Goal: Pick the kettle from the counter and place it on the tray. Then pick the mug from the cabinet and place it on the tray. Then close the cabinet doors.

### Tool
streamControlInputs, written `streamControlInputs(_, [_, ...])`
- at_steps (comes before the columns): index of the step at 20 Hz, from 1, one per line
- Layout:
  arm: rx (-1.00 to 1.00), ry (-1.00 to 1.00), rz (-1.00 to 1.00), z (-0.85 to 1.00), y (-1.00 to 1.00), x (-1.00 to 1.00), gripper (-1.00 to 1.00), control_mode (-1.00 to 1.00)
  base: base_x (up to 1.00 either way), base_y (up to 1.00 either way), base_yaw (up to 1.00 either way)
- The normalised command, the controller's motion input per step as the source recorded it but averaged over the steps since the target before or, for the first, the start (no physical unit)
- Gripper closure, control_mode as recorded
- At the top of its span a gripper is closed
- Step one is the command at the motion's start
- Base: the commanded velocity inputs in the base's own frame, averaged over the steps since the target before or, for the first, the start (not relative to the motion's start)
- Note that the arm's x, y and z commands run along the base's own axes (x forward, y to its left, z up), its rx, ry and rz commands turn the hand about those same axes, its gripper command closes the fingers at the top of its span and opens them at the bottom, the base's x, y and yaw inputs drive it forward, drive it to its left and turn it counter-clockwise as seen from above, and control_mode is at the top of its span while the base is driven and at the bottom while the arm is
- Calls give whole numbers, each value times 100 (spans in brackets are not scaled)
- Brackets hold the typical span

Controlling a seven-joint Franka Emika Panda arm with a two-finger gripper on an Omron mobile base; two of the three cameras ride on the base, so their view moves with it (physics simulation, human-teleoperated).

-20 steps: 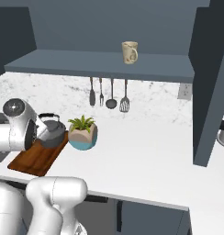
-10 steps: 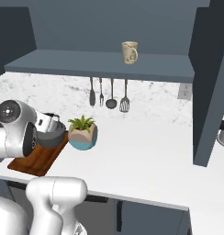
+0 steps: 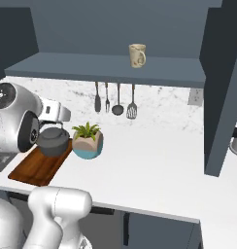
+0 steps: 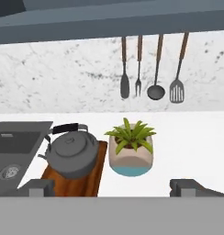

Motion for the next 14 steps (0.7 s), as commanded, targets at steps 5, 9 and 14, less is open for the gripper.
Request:
streamControlInputs(5, [-2, -12, 2, 51, -64, -25, -100, -100, 0, 0, 0])
streamControlInputs(9, [0, -9, 6, 47, -63, -16, -100, -100, 0, 0, 0])
streamControlInputs(14, [-2, -9, 1, 38, -62, -3, -100, -100, 0, 0, 0])
